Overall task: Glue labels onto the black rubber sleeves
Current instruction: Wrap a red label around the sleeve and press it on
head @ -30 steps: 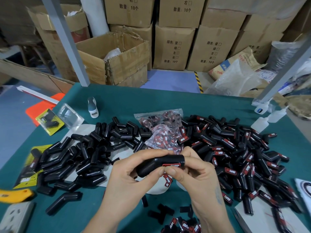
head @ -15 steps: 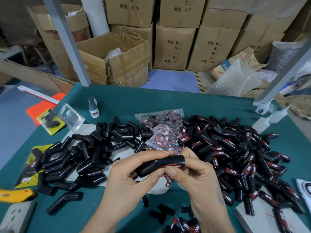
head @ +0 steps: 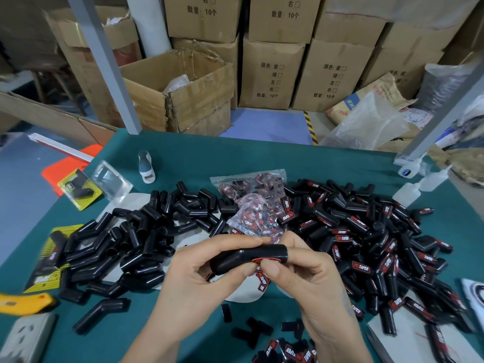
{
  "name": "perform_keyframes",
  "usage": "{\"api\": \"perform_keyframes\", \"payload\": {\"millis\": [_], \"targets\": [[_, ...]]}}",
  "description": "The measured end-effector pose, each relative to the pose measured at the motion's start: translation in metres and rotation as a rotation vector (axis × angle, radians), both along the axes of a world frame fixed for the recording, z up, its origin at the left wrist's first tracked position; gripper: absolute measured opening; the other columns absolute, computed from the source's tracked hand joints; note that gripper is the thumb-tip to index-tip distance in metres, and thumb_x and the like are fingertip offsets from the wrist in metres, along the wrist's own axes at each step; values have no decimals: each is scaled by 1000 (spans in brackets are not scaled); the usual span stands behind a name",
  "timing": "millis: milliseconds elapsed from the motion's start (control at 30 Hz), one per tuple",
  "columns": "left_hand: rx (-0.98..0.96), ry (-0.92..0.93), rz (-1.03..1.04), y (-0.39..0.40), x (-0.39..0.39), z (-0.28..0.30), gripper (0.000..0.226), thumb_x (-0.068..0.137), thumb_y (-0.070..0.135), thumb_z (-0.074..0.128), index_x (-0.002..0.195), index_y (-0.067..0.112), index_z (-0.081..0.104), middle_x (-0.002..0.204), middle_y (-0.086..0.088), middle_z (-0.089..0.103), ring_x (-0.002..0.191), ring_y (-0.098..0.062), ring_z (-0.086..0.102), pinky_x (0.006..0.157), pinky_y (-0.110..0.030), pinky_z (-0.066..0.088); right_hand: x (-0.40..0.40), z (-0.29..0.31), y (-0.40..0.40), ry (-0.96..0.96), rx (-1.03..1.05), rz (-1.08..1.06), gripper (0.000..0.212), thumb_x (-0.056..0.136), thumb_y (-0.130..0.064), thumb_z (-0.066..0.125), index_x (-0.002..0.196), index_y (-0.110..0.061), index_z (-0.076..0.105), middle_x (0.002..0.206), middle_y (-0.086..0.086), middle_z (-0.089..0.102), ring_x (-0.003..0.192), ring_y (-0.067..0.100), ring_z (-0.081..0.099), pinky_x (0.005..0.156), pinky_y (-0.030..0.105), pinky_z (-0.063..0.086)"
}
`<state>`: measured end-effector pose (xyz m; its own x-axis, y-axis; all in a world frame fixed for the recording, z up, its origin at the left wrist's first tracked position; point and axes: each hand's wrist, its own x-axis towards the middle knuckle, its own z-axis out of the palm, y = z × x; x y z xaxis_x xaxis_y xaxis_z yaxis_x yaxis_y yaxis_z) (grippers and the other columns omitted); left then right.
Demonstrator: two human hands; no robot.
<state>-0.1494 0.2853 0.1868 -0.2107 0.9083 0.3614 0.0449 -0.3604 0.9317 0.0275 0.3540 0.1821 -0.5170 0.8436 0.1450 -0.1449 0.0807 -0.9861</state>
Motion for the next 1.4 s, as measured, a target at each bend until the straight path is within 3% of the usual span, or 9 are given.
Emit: {"api": "perform_keyframes", "payload": {"millis": [133, 300, 533, 733, 800, 1000, 1167, 1333, 1400], "targets": [[-13, -2, -3, 0, -1, 0, 30, 88, 16, 78, 114, 30, 80, 115, 1, 80, 106, -20, 76, 91, -25, 59, 1, -1, 1, -12, 15, 21, 33, 85, -52, 81, 100, -23, 85, 78, -7, 43, 72, 11, 41, 63, 18, 33], [-19, -18, -7, 0, -1, 0, 31, 87, 16, 78, 114, 31, 80, 114, -1, 80, 102, -21, 77, 89, -25, 59, 5, 1, 2, -35, 39, 64, 31, 89, -53, 77, 99, -24, 84, 82, 7, 41, 73, 14, 40, 64, 22, 32], [-20, -25, -36, 1, -2, 1, 33, 88, 16, 77, 114, 34, 80, 115, 1, 80, 102, -20, 77, 89, -26, 60, 9, 2, 4, -39, 6, 95, 50, 89, -53, 78, 91, -2, 79, 80, 4, 39, 69, 10, 40, 63, 17, 33], [-34, -44, -67, 0, 0, -1, 26, 93, 20, 76, 117, 30, 75, 122, -5, 76, 111, -26, 74, 93, -38, 61, 8, 4, 4, -42, 61, 98, 31, 93, -53, 73, 104, -27, 84, 81, 7, 42, 76, 18, 43, 71, 22, 35], [-21, -75, -78, 0, 2, -1, 25, 93, 25, 79, 117, 27, 74, 124, -6, 75, 114, -26, 73, 92, -36, 61, 7, 3, 4, -43, 75, 86, 31, 93, -53, 72, 100, -26, 85, 81, 10, 43, 78, 28, 43, 72, 29, 36], [6, -159, 10, 2, 12, 0, 22, 88, 35, 84, 107, 26, 78, 114, -7, 78, 100, -23, 77, 84, -28, 61, 8, 4, 4, -34, 86, 102, 29, 93, -51, 73, 101, -27, 85, 80, -8, 45, 70, 10, 43, 64, 17, 35], [-9, -205, -3, 2, 12, 2, 22, 86, 36, 86, 105, 28, 79, 113, -7, 78, 94, -19, 77, 82, -26, 60, 11, 5, 5, -48, 111, 122, 29, 94, -51, 72, 104, -26, 84, 80, 6, 42, 70, 13, 42, 65, 20, 35], [-37, -250, -32, 0, 11, 1, 23, 84, 37, 88, 104, 27, 79, 114, -6, 78, 99, -20, 77, 81, -27, 60, 13, 4, 5, -83, 121, 125, 30, 95, -53, 71, 103, -27, 84, 81, 11, 44, 74, 30, 44, 66, 35, 33], [-41, -256, -41, 0, 11, 0, 23, 84, 36, 88, 104, 27, 79, 114, -6, 78, 100, -20, 76, 81, -27, 60, 13, 4, 5, -82, 122, 121, 30, 95, -53, 71, 102, -27, 84, 81, 9, 45, 74, 29, 44, 67, 36, 33]]}}
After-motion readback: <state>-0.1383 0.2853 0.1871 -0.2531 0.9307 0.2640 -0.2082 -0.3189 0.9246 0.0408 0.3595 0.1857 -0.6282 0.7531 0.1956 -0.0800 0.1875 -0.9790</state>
